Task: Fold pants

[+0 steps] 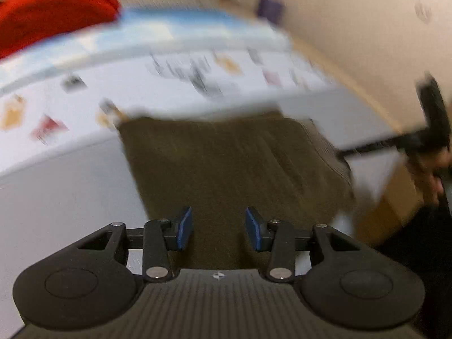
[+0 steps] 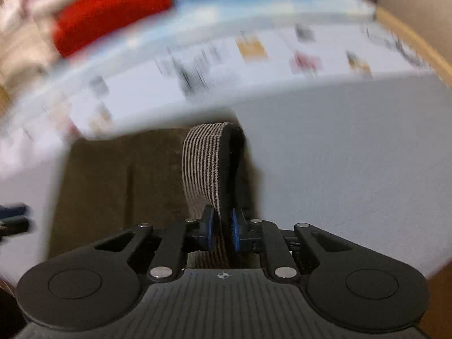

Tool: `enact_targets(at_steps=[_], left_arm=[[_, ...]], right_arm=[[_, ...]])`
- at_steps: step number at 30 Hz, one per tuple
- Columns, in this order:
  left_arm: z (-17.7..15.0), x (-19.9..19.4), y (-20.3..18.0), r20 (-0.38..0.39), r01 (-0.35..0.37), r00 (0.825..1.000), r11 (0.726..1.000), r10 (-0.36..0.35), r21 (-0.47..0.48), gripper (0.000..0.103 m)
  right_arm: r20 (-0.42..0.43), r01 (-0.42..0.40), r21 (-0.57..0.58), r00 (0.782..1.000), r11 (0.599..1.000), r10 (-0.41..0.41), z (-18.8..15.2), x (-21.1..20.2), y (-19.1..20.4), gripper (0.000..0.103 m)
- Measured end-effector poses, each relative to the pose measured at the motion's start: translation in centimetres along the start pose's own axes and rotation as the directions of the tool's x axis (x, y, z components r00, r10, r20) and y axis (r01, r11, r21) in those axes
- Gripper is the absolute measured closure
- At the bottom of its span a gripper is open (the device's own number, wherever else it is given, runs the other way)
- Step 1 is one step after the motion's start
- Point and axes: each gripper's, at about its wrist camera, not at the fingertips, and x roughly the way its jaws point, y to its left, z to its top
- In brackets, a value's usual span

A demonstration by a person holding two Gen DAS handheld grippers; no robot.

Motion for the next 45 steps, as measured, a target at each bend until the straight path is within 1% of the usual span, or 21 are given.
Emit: enact_targets(at_steps=[2,3,5,7,9,10,11,12,14,15,17,20,24,29,32,34,36,39,40,42,45], left_arm=[[-1.2,2.7,-0.7,-0.150,-0.090,0.983,0.991,0.104,0.095,0.052],[-1.5,3.3,-0.8,-0.170,-0.117,0.976,0.986,0.136,0.117,0.052],[-0.8,2.6,-0.5,-0.135,-0.106,0.984,0.991,0.115,0.076,0.053],[-0.4,2.0,0.0,-0.093,-0.108,0.989,0.993,0.111,0.042,0.053],[-0.1,2.0,0.3,-0.082,-0.104,0.991,0.994,0.106,0.026,0.053],[-0.2,2.4,0.3,-0.105,-0.103,0.989,0.994,0.105,0.025,0.053],[-0.1,3.1,0.1,-0.146,-0.112,0.982,0.993,0.116,0.036,0.051],[-0.1,3.7,-0.1,-0.177,-0.133,0.974,0.989,0.142,0.058,0.050],[0.5,3.6,-0.2,-0.164,-0.144,0.975,0.988,0.151,0.058,0.045],[0.7,3.3,0.0,-0.142,-0.134,0.980,0.990,0.138,0.033,0.041],[1.5,2.6,1.1,-0.088,-0.122,0.989,0.991,0.116,-0.056,0.016],[2.9,2.5,3.5,-0.047,-0.132,0.991,0.972,0.125,-0.192,0.015],[4.2,4.7,6.5,-0.085,-0.099,0.994,0.924,0.072,-0.371,0.015],[5.0,8.9,8.2,-0.145,-0.058,0.989,0.890,-0.010,-0.451,0.015],[4.6,11.0,8.9,-0.166,-0.032,0.985,0.869,-0.058,-0.494,0.015],[4.8,11.3,9.1,-0.152,-0.016,0.986,0.873,-0.067,-0.488,0.015],[5.1,11.3,8.8,-0.144,-0.015,0.988,0.886,-0.059,-0.463,0.021],[5.4,10.5,8.4,-0.125,-0.022,0.992,0.903,-0.035,-0.430,0.050],[5.6,10.1,8.4,-0.115,-0.018,0.993,0.906,-0.034,-0.423,0.065],[6.0,8.8,8.4,-0.084,0.001,0.996,0.912,-0.039,-0.411,0.070],[7.2,6.2,8.0,-0.025,-0.031,0.999,0.937,0.024,-0.349,0.070]], right_arm=[[-0.014,0.030,-0.063,0.999,0.998,-0.031,-0.2,0.7,0.4,0.085],[0.018,0.016,-0.076,1.000,0.997,-0.015,-0.1,0.1,0.6,0.085],[0.103,-0.026,-0.069,0.994,0.997,0.033,0.2,-1.6,0.6,0.084],[0.149,-0.080,-0.083,0.985,0.993,0.092,0.0,-2.4,0.6,0.074],[0.032,-0.089,-0.117,0.995,0.989,0.093,-0.4,-0.3,1.0,0.059],[-0.056,-0.068,-0.148,0.997,0.987,0.060,-1.0,1.3,1.3,0.058],[-0.085,-0.050,-0.166,0.996,0.985,0.036,-1.2,2.0,1.5,0.054],[-0.073,-0.047,-0.169,0.997,0.984,0.035,-0.9,2.0,1.5,0.049],[-0.024,-0.088,-0.114,0.996,0.990,0.086,0.2,1.2,0.6,0.048],[0.005,-0.106,-0.058,0.994,0.993,0.107,0.8,1.0,-0.2,0.046],[0.040,-0.117,0.058,0.993,0.991,0.115,1.7,1.0,-2.1,0.039],[0.019,-0.155,0.151,0.988,0.976,0.154,2.4,2.4,-3.7,0.032],[-0.050,-0.237,0.126,0.968,0.963,0.245,3.1,4.7,-3.5,0.021],[-0.134,-0.287,0.114,0.944,0.951,0.301,3.4,7.4,-3.1,0.012],[-0.140,-0.299,0.086,0.941,0.950,0.309,3.5,7.8,-2.5,0.012],[-0.130,-0.295,0.050,0.945,0.954,0.299,3.8,7.8,-1.8,0.016],[-0.122,-0.285,0.001,0.951,0.958,0.283,3.9,7.4,-1.1,0.027],[-0.103,-0.283,-0.024,0.955,0.959,0.279,4.0,6.8,-0.7,0.043],[-0.094,-0.281,-0.031,0.956,0.959,0.277,4.1,6.5,-0.5,0.045],[-0.068,-0.276,-0.054,0.960,0.960,0.272,4.3,5.9,0.0,0.052],[-0.017,-0.311,-0.064,0.951,0.948,0.310,4.9,4.9,0.8,0.058]])
